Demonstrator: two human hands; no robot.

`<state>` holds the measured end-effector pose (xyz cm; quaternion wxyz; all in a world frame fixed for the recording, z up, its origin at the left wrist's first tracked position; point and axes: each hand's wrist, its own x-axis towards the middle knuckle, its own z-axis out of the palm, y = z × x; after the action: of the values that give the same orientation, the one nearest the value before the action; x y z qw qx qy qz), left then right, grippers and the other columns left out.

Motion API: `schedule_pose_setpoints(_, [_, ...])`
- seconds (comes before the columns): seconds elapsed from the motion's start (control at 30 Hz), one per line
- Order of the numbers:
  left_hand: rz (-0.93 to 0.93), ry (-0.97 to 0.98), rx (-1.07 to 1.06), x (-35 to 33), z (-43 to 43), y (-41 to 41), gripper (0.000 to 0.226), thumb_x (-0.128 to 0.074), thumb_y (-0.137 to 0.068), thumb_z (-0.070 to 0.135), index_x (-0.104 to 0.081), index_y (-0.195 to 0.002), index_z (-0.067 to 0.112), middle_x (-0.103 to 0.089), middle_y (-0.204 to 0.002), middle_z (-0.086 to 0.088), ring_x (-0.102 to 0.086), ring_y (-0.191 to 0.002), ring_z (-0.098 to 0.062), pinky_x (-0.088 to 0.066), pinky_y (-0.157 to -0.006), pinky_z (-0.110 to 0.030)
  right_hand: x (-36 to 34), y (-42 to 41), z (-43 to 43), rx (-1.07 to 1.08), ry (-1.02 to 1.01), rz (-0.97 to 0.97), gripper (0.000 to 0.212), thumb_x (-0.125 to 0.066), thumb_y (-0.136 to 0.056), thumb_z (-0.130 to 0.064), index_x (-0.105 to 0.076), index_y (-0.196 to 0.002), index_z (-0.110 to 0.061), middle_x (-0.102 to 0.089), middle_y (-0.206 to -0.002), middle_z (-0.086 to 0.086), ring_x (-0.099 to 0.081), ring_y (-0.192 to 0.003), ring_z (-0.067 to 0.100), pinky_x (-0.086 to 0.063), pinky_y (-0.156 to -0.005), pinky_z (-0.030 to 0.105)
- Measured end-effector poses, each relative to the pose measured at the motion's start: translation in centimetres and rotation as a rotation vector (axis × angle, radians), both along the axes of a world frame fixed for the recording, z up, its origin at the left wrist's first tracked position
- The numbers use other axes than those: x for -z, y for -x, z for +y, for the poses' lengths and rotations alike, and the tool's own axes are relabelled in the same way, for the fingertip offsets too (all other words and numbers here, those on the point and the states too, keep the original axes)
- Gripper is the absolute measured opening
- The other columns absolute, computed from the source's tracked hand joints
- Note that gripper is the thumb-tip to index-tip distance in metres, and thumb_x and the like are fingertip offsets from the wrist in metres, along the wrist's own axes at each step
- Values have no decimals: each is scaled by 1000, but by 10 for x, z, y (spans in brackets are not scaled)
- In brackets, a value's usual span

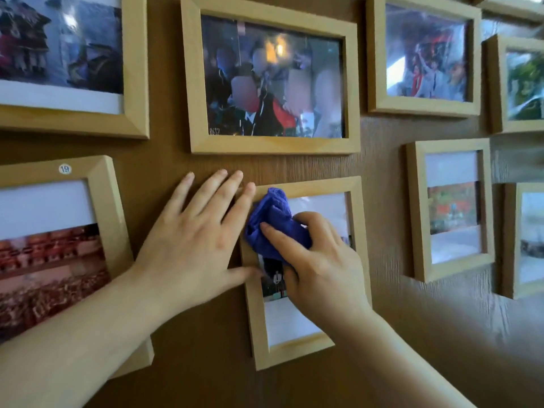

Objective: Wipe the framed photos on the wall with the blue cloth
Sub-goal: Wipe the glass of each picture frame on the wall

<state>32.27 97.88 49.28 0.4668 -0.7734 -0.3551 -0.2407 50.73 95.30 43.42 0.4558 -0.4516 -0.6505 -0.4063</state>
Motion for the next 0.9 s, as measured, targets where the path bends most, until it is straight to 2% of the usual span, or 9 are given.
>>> schedule_pose_setpoints(0.1, [-4,-7,2,0,1,0,108,-50,-69,78,-26,-148,8,-33,-154,-19,-26,-144,-33,-24,-114,-60,2,-11,1,70,-34,-15,42,-53,-82,-15,-60,-123,-19,-55,-107,12,-51,-83,22,-36,-51,24])
schedule_pose_setpoints(0.2, [-4,-3,5,1,2,0,109,-45,-70,81,-26,-148,7,-30,-155,-19,-24,-145,-33,-22,-115,-60,1,-36,-1,155,-66,54,40,-53,-82,-17,-61,-121,-19,-54,-105,12,-50,-83,23,-28,-52,21])
schedule_pose_setpoints(0.33, [-5,-4,21,4,4,1,111,-43,-70,82,-23,-149,7,-28,-156,-20,-20,-146,-34,-18,-116,-61,-2,-62,-4,248,-47,186,46,-59,-78,-14,-60,-123,-24,-53,-107,11,-52,-89,27,-27,-51,21])
schedule_pose_setpoints(0.47, [23,-4,19,5,6,4,111,-38,-69,84,-19,-150,11,-23,-158,-20,-16,-147,-35,-15,-116,-61,-1,-57,-5,261,-28,218,47,-60,-77,-14,-59,-123,-23,-52,-106,11,-52,-85,28,-20,-50,18])
schedule_pose_setpoints(0.6, [43,-5,27,4,7,5,106,-42,-69,83,-19,-151,20,-20,-158,-21,-14,-147,-36,-13,-116,-62,8,-28,-7,170,-3,147,46,-60,-77,-16,-59,-123,-18,-53,-106,13,-51,-80,25,-24,-51,19])
schedule_pose_setpoints(0.7, [40,-13,28,5,7,4,106,-48,-68,80,-20,-151,20,-21,-158,-22,-14,-147,-37,-14,-115,-63,21,-1,-8,88,34,9,43,-59,-81,-14,-57,-124,-15,-54,-105,14,-52,-79,24,-38,-48,25])
schedule_pose_setpoints(0.77, [42,-22,33,5,7,4,106,-50,-68,79,-20,-151,20,-21,-158,-22,-14,-147,-37,-14,-115,-63,27,1,-8,79,58,-11,43,-59,-83,-14,-57,-125,-15,-55,-105,14,-52,-81,24,-43,-48,28])
schedule_pose_setpoints(0.9, [26,-16,51,5,7,4,103,-44,-72,81,-20,-151,20,-20,-158,-22,-13,-147,-36,-13,-116,-63,34,-26,-14,215,68,103,47,-64,-77,-15,-59,-124,-20,-55,-104,10,-52,-81,25,-29,-51,21])
